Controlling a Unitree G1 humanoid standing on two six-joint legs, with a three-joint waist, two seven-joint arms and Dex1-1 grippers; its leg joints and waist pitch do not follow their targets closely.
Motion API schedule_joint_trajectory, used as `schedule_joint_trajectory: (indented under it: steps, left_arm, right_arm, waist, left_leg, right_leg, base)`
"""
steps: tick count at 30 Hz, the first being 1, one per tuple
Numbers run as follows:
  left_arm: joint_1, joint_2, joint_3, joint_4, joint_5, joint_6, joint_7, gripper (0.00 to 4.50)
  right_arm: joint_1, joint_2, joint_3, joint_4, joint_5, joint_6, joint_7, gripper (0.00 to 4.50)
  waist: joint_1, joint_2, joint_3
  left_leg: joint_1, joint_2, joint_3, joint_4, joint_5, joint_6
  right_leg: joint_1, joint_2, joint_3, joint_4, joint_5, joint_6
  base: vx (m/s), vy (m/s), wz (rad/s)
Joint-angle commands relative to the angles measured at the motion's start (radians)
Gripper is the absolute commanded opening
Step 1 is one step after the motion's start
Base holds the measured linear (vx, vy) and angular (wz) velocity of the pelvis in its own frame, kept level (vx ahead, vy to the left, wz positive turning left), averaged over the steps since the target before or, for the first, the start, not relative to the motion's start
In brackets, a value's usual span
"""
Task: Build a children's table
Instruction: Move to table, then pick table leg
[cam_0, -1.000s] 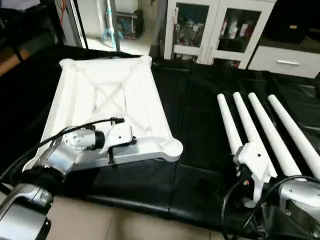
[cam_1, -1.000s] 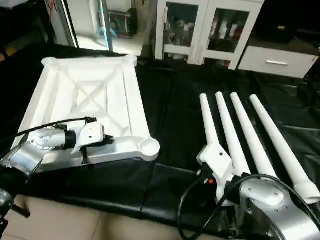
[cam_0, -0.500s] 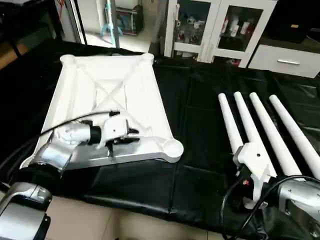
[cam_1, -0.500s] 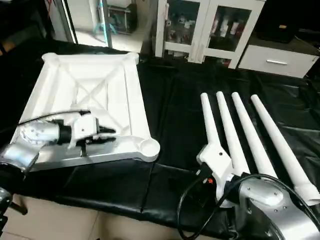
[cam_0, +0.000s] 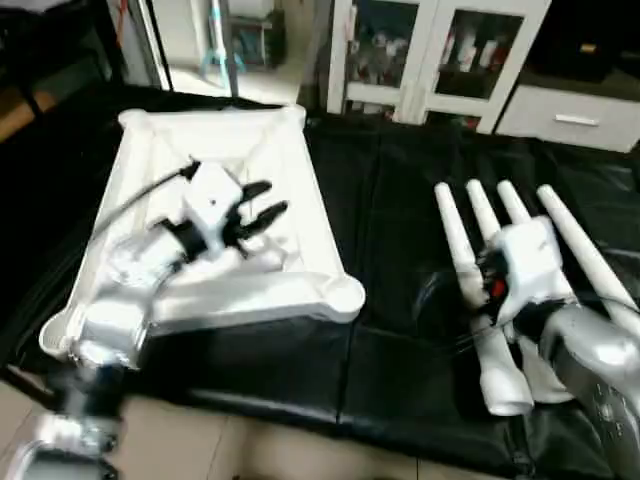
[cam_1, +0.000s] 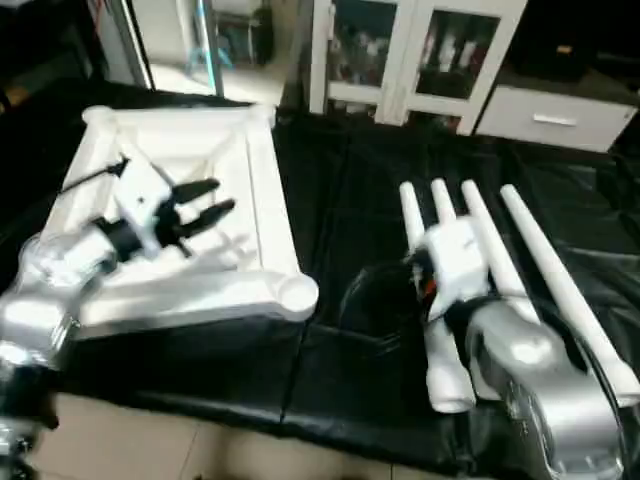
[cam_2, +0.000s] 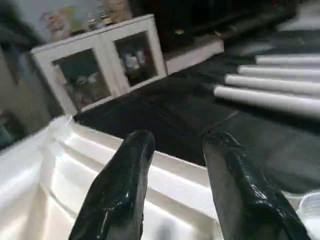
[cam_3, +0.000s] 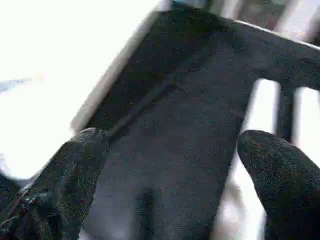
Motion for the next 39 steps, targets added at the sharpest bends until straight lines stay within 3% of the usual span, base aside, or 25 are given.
schedule_joint_trajectory:
  steps: [1,5,6,7,9,10,11,12,13,15,16,17,20,22,24,25,27,28,29,30,32,33,35,38,39]
  left_arm:
    - [0.055,-0.019,-0.003,-0.068,-0.001,0.033,0.047,1.98]
    - [0.143,-0.043,-0.029,-0.197,0.026,0.102,0.098,1.98]
    - [0.170,-0.054,-0.028,-0.263,0.026,0.156,0.127,1.98]
    - [0.191,-0.053,-0.024,-0.324,0.017,0.192,0.135,1.98]
    - [0.204,-0.045,-0.022,-0.350,-0.002,0.205,0.122,1.98]
    - [0.220,-0.031,-0.023,-0.378,-0.017,0.221,0.106,1.98]
    - [0.236,-0.013,-0.032,-0.407,-0.032,0.229,0.083,1.98]
    - [0.245,-0.005,-0.037,-0.420,-0.046,0.231,0.068,1.98]
    - [0.264,0.014,-0.047,-0.450,-0.076,0.235,0.034,1.98]
    - [0.281,0.026,-0.055,-0.474,-0.099,0.239,0.009,1.98]
    - [0.307,0.051,-0.077,-0.504,-0.125,0.256,-0.034,1.98]
    - [0.314,0.060,-0.084,-0.518,-0.137,0.266,-0.047,1.98]
    - [0.349,0.110,-0.126,-0.621,-0.198,0.335,-0.126,1.98]
    - [0.346,0.114,-0.131,-0.637,-0.198,0.351,-0.130,1.98]
    - [0.331,0.127,-0.160,-0.633,-0.155,0.361,-0.127,1.98]
    - [0.331,0.127,-0.160,-0.633,-0.155,0.361,-0.127,1.98]
    - [0.297,0.121,-0.183,-0.618,-0.159,0.363,-0.128,1.98]
    - [0.297,0.121,-0.183,-0.618,-0.159,0.363,-0.128,1.98]
    - [0.270,0.103,-0.193,-0.606,-0.178,0.366,-0.128,1.98]
    - [0.246,0.088,-0.223,-0.594,-0.187,0.364,-0.144,1.98]
    - [0.247,0.088,-0.229,-0.594,-0.190,0.368,-0.152,1.98]
    - [0.250,0.100,-0.243,-0.595,-0.173,0.364,-0.161,1.98]
    - [0.252,0.111,-0.251,-0.599,-0.157,0.365,-0.164,1.98]
    - [0.252,0.117,-0.242,-0.607,-0.164,0.377,-0.166,1.98]
    - [0.253,0.118,-0.233,-0.606,-0.170,0.371,-0.170,1.98]
  right_arm:
    - [-0.001,0.004,-0.028,0.018,0.001,0.049,-0.024,4.50]
    - [-0.013,-0.006,-0.046,0.014,0.011,0.114,-0.031,4.50]
    - [-0.028,-0.001,-0.068,0.006,0.024,0.166,-0.035,4.50]
    - [-0.053,0.006,-0.079,-0.001,0.025,0.221,-0.046,4.50]
    - [-0.067,0.006,-0.083,-0.003,0.020,0.249,-0.054,4.50]
    - [-0.086,0.012,-0.089,-0.001,0.019,0.288,-0.068,4.50]
    - [-0.101,0.008,-0.091,0.003,0.018,0.315,-0.075,4.50]
    - [-0.109,0.010,-0.092,0.008,0.022,0.333,-0.074,4.50]
    - [-0.125,0.012,-0.093,0.019,0.033,0.371,-0.071,4.50]
    - [-0.138,0.015,-0.093,0.027,0.043,0.401,-0.067,4.50]
    - [-0.139,0.010,-0.080,0.050,0.038,0.430,-0.065,4.50]
    - [-0.139,0.009,-0.078,0.055,0.039,0.442,-0.063,4.50]
    - [-0.146,0.009,-0.068,0.094,0.040,0.528,-0.056,4.50]
    - [-0.151,0.013,-0.071,0.104,0.037,0.539,-0.060,4.50]
    - [-0.166,0.001,-0.043,0.149,0.008,0.541,-0.082,4.50]
    - [-0.166,0.001,-0.043,0.149,0.008,0.541,-0.082,4.50]
    - [-0.204,-0.014,-0.037,0.191,-0.005,0.553,-0.095,4.50]
    - [-0.204,-0.014,-0.037,0.191,-0.005,0.553,-0.095,4.50]
    - [-0.230,-0.018,-0.039,0.210,-0.012,0.560,-0.101,4.50]
    - [-0.243,-0.031,-0.018,0.219,-0.016,0.579,-0.097,4.50]
    - [-0.241,-0.034,-0.012,0.221,-0.017,0.579,-0.095,4.50]
    - [-0.230,-0.030,-0.012,0.225,-0.018,0.581,-0.096,4.50]
    - [-0.219,-0.022,-0.021,0.227,-0.017,0.589,-0.099,4.50]
    - [-0.204,-0.003,-0.041,0.228,-0.011,0.610,-0.099,4.50]
    - [-0.198,0.014,-0.055,0.241,-0.010,0.610,-0.102,4.50]
  waist:
    - [0.002,0.006,-0.059]
    - [0.003,0.005,-0.055]
    - [0.001,0.000,-0.053]
    - [-0.003,-0.017,-0.050]
    - [-0.001,-0.008,-0.047]
    - [0.000,-0.007,-0.045]
    - [-0.002,-0.015,-0.044]
    - [-0.003,-0.012,-0.043]
    - [-0.002,-0.020,-0.044]
    - [-0.002,-0.014,-0.045]
    - [-0.001,-0.032,-0.046]
    - [0.004,-0.023,-0.047]
    - [0.006,-0.036,-0.043]
    - [0.008,-0.036,-0.042]
    - [0.007,-0.029,-0.042]
    - [0.004,-0.037,-0.042]
    - [0.005,-0.039,-0.042]
    - [0.004,-0.008,-0.043]
    - [-0.002,-0.025,-0.044]
    - [0.001,-0.028,-0.047]
    - [0.004,-0.025,-0.047]
    - [0.007,-0.016,-0.049]
    - [0.006,-0.021,-0.051]
    - [0.004,-0.019,-0.051]
    - [0.002,-0.041,-0.050]
  left_leg:
    - [-0.010,0.074,-0.023,-0.079,0.058,0.007]
    - [-0.011,0.078,-0.025,-0.082,0.041,0.022]
    - [-0.010,0.079,-0.024,-0.083,0.024,0.021]
    - [-0.009,0.079,-0.021,-0.084,0.019,0.026]
    - [-0.009,0.075,-0.022,-0.085,0.004,0.023]
    - [-0.006,0.074,-0.020,-0.084,-0.007,0.021]
    - [-0.007,0.072,-0.022,-0.086,-0.016,0.016]
    - [-0.008,0.072,-0.021,-0.087,-0.011,0.012]
    - [-0.008,0.071,-0.022,-0.086,-0.002,0.012]
    - [-0.005,0.070,-0.020,-0.085,0.015,0.008]
    - [-0.007,0.070,-0.020,-0.086,0.025,0.009]
    - [-0.006,0.070,-0.022,-0.086,0.031,0.007]
    - [-0.006,0.069,-0.021,-0.090,0.053,0.002]
    - [-0.001,0.070,-0.017,-0.089,0.034,-0.013]
    - [-0.002,0.069,-0.018,-0.090,0.018,-0.029]
    - [-0.003,0.068,-0.018,-0.091,0.001,-0.038]
    - [-0.004,0.068,-0.018,-0.091,-0.002,-0.044]
    - [-0.001,0.067,-0.019,-0.089,-0.001,-0.056]
    - [0.001,0.066,-0.015,-0.088,-0.011,-0.063]
    - [-0.004,0.065,-0.015,-0.086,0.006,-0.063]
    - [-0.007,0.065,-0.015,-0.084,0.033,-0.056]
    - [-0.008,0.065,-0.016,-0.082,0.048,-0.052]
    - [-0.009,0.065,-0.015,-0.081,0.056,-0.048]
    - [-0.009,0.066,-0.015,-0.081,0.050,-0.041]
    - [-0.011,0.067,-0.014,-0.083,0.040,-0.034]
  right_leg:
    - [0.058,-0.081,0.050,-0.051,0.081,-0.274]
    - [0.058,-0.083,0.049,-0.055,0.076,-0.265]
    - [0.058,-0.083,0.050,-0.056,0.048,-0.265]
    - [0.056,-0.081,0.050,-0.063,0.023,-0.263]
    - [0.052,-0.081,0.051,-0.065,-0.044,-0.250]
    - [0.048,-0.080,0.051,-0.069,-0.065,-0.244]
    - [0.049,-0.078,0.051,-0.069,-0.099,-0.229]
    - [0.046,-0.078,0.052,-0.070,-0.111,-0.216]
    - [0.047,-0.077,0.052,-0.066,-0.117,-0.207]
    - [0.041,-0.075,0.051,-0.066,-0.099,-0.201]
    - [0.042,-0.074,0.049,-0.066,-0.089,-0.196]
    - [0.043,-0.077,0.049,-0.060,-0.083,-0.198]
    - [0.038,-0.075,0.047,-0.056,-0.056,-0.194]
    - [0.034,-0.074,0.046,-0.059,-0.059,-0.193]
    - [0.036,-0.072,0.047,-0.060,-0.066,-0.187]
    - [0.039,-0.072,0.048,-0.063,-0.088,-0.179]
    - [0.041,-0.074,0.051,-0.064,-0.102,-0.172]
    - [0.038,-0.073,0.053,-0.059,-0.092,-0.175]
    - [0.037,-0.067,0.050,-0.063,-0.086,-0.180]
    - [0.044,-0.069,0.052,-0.060,-0.063,-0.186]
    - [0.047,-0.070,0.053,-0.057,-0.022,-0.194]
    - [0.049,-0.071,0.053,-0.055,0.001,-0.198]
    - [0.051,-0.069,0.052,-0.054,0.018,-0.199]
    - [0.052,-0.069,0.051,-0.054,0.019,-0.217]
    - [0.054,-0.070,0.052,-0.056,-0.014,-0.216]
  base:
    - [0.000,0.000,0.00]
    - [0.000,0.000,0.00]
    - [0.000,0.000,0.00]
    - [0.000,0.000,0.00]
    - [0.000,0.000,0.00]
    - [0.000,0.000,0.00]
    - [0.000,0.000,0.00]
    - [0.000,0.000,0.00]
    - [0.000,0.000,0.00]
    - [0.000,0.000,0.00]
    - [0.000,0.000,0.00]
    - [0.000,0.000,0.00]
    - [0.000,0.000,0.00]
    - [0.000,0.000,0.00]
    - [0.000,0.000,0.00]
    - [0.000,0.000,0.00]
    - [0.000,0.000,0.00]
    - [0.000,0.000,0.00]
    - [0.000,0.000,0.00]
    - [0.000,0.000,0.00]
    - [0.000,0.000,0.00]
    - [0.000,0.000,0.00]
    - [0.000,0.000,0.00]
    - [0.000,0.000,0.00]
    - [0.000,0.000,0.00]
